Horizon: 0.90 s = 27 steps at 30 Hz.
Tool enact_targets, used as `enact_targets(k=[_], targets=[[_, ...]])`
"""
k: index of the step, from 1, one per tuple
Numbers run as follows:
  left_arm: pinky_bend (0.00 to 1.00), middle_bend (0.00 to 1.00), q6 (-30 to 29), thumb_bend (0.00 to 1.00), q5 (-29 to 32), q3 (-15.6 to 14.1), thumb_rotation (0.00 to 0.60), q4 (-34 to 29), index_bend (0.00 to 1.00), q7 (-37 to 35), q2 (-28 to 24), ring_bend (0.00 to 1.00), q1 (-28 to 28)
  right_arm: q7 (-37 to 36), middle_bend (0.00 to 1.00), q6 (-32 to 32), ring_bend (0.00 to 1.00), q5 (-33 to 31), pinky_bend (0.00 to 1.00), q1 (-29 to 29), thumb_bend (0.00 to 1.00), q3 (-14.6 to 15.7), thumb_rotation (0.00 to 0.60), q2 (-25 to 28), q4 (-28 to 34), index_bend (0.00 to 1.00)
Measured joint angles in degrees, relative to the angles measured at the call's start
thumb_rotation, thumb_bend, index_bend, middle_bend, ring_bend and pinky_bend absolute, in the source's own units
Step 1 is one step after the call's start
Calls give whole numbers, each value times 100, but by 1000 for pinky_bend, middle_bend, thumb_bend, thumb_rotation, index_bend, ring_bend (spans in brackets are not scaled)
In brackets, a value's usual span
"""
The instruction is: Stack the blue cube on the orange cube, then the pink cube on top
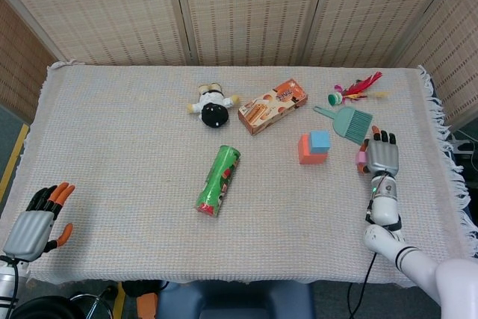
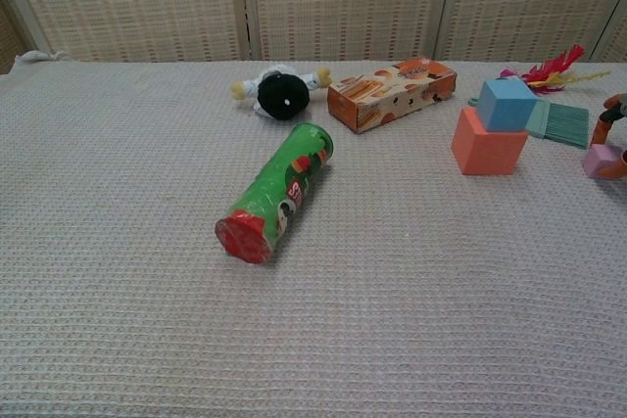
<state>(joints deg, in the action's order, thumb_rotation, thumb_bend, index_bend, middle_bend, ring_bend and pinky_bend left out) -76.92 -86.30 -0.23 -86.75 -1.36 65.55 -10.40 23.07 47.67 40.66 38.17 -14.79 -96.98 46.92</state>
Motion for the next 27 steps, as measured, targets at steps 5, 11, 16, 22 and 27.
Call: enact_targets(k=[5,11,16,22,27], targets=[[68,0,11,447,3,-1,600,-7,0,5,-7,0,-5,-19,69,26,0,98,0,-40,139,-48,600,24,10,563],[69,0,-25,446,-37,-15,600,-19,0,19,-10,0,6,-35,71,104,0,204,0,-82,145,-104,600,223,339,571],[71,0,-38,446,-61,-30,600,-30,0,44,-10,0,11,-11,71,154,0,268,0,-99,156,-171,600,577,869,570],[72,0,-28,447,-68,-38,600,-36,0,86,-1,0,7,29,71,113,0,361,0,-92,172,-254,600,1351,1899,568],[86,0,-45,449,-71,-28,600,-36,0,75,-10,0,6,149,69,-9,0,363,0,-51,176,-295,600,2057,2703,564]])
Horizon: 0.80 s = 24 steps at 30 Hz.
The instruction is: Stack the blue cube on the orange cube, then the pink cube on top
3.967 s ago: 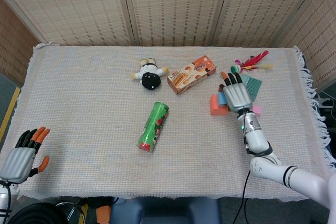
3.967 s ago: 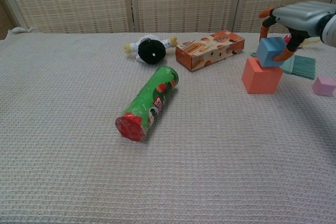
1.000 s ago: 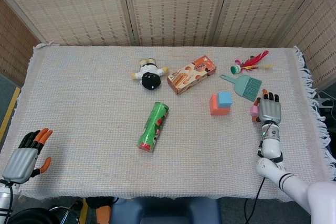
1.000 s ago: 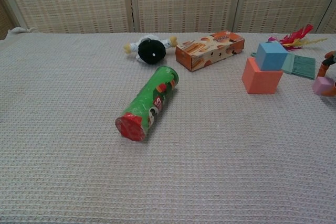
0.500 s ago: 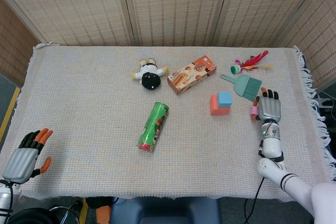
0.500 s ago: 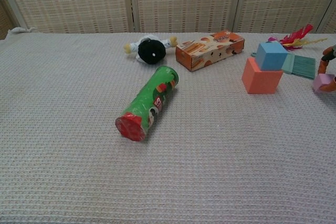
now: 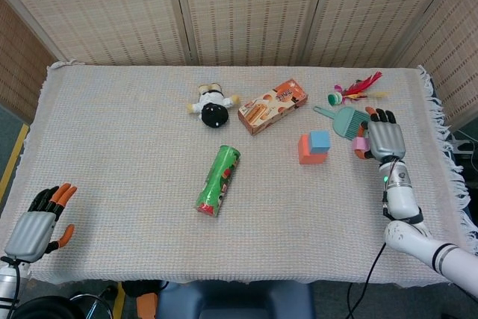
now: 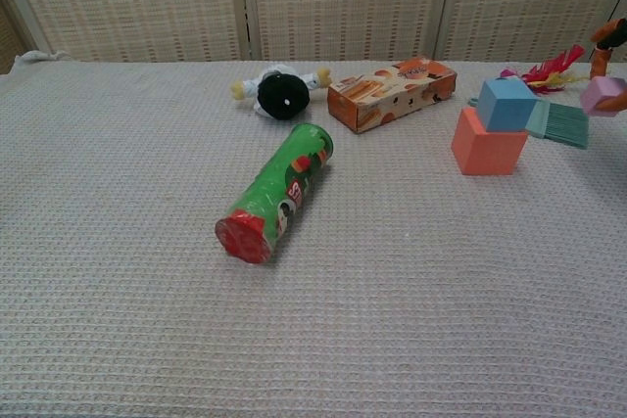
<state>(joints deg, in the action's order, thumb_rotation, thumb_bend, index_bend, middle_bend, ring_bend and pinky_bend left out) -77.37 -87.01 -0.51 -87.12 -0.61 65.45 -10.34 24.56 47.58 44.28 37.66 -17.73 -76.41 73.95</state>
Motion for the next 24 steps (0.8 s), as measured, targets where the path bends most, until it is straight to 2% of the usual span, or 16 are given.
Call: enact_targets(k=[6,11,16,24], targets=[[87,0,-71,449,21,37,600,11,0,-23,-7,0,22,-15,69,-71,0,-114,0,47,176,-107,600,660,989,559],[87,0,-82,450,26,42,600,20,0,-32,-8,0,27,-65,69,-455,0,-706,0,303,176,-155,600,1177,1722,555],[88,0,-77,450,41,48,600,14,0,-26,-15,0,30,74,69,-684,0,-1226,0,820,176,-44,600,1355,1911,557],[88,0,-121,450,39,44,600,2,0,-29,-29,0,59,488,69,-642,0,-1744,0,1519,178,350,600,1232,1824,567]])
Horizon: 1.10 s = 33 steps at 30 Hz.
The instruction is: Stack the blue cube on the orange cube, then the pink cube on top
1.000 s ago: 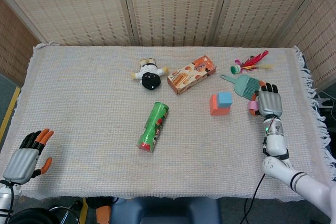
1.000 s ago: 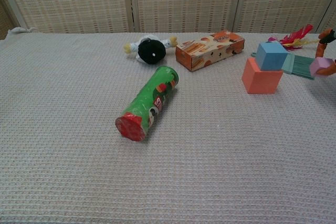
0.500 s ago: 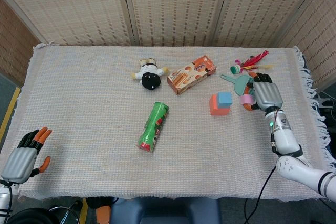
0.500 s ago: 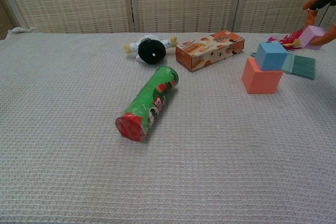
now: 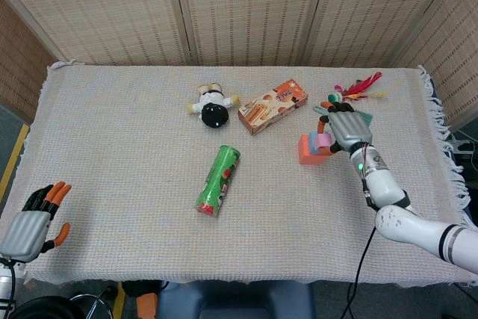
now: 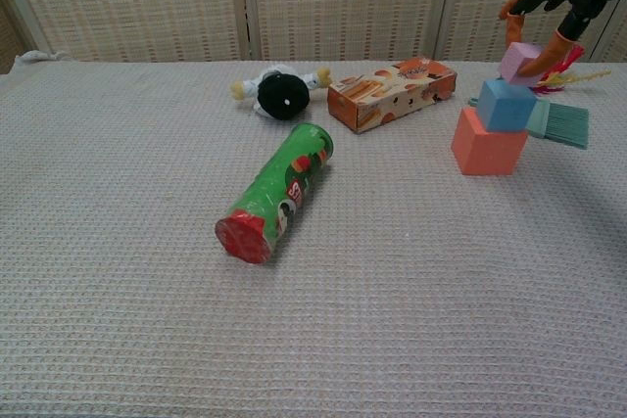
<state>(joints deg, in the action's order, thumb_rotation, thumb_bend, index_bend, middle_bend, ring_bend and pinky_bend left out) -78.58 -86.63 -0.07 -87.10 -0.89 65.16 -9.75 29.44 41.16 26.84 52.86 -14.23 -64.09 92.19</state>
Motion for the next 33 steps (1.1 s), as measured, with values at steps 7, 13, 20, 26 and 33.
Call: enact_targets(k=[7,13,20,26,33], targets=[[89,0,37,449,23,8,600,4,0,15,8,0,-13,566,69,396,0,-214,0,468,179,342,600,-176,-155,573],[89,0,65,450,32,11,600,15,0,14,15,0,-25,891,69,598,0,-528,0,693,179,572,600,-283,-234,572],[89,0,89,450,41,11,600,8,0,40,23,0,-36,964,69,624,0,-683,0,812,179,716,600,-530,-510,572],[88,0,99,450,61,14,600,20,0,50,32,0,-34,909,69,634,0,-681,0,847,179,752,600,-680,-678,572],[89,0,114,450,73,17,600,26,0,43,36,0,-39,816,69,632,0,-684,0,828,179,777,600,-711,-748,569]])
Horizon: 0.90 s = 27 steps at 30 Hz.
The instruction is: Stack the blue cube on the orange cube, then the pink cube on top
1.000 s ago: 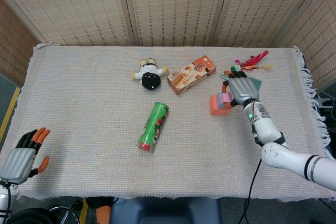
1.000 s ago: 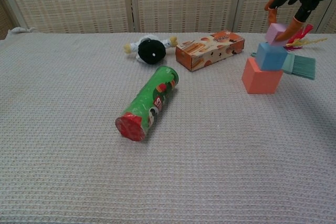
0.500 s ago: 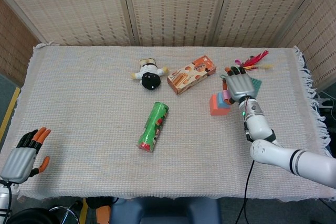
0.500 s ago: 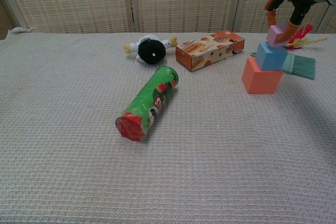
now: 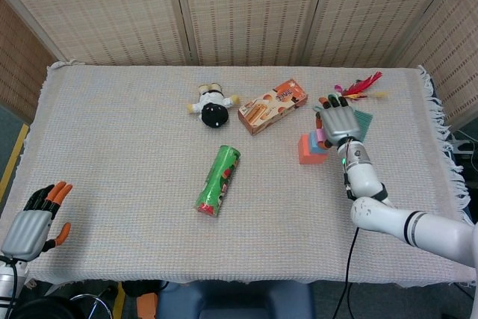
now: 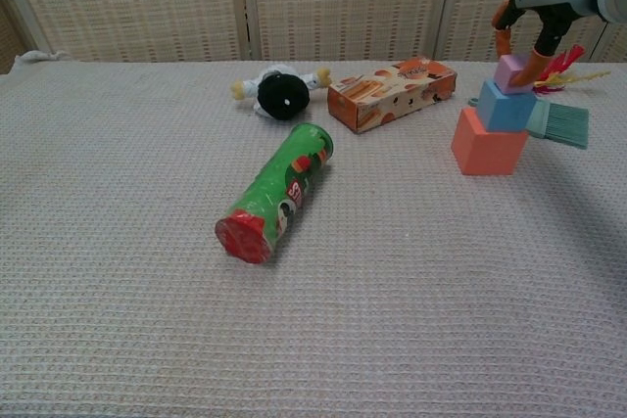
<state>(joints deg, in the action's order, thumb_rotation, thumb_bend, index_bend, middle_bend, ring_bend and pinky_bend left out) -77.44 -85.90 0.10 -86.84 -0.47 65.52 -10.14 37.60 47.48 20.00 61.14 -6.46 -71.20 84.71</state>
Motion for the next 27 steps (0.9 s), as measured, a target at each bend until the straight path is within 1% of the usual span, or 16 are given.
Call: enact_targets(k=[10,19,27], targets=[[89,0,7,451,-4,0,600,7,0,3,6,0,-6,-67,69,-7,0,50,0,-20,179,36,600,22,30,566],[89,0,3,449,-13,-3,600,9,0,-29,-6,0,-6,7,68,82,0,-27,0,14,179,75,600,18,74,531],[89,0,5,449,-38,-18,600,24,0,-53,-5,0,-6,90,69,174,0,-135,0,18,179,118,600,55,147,533]])
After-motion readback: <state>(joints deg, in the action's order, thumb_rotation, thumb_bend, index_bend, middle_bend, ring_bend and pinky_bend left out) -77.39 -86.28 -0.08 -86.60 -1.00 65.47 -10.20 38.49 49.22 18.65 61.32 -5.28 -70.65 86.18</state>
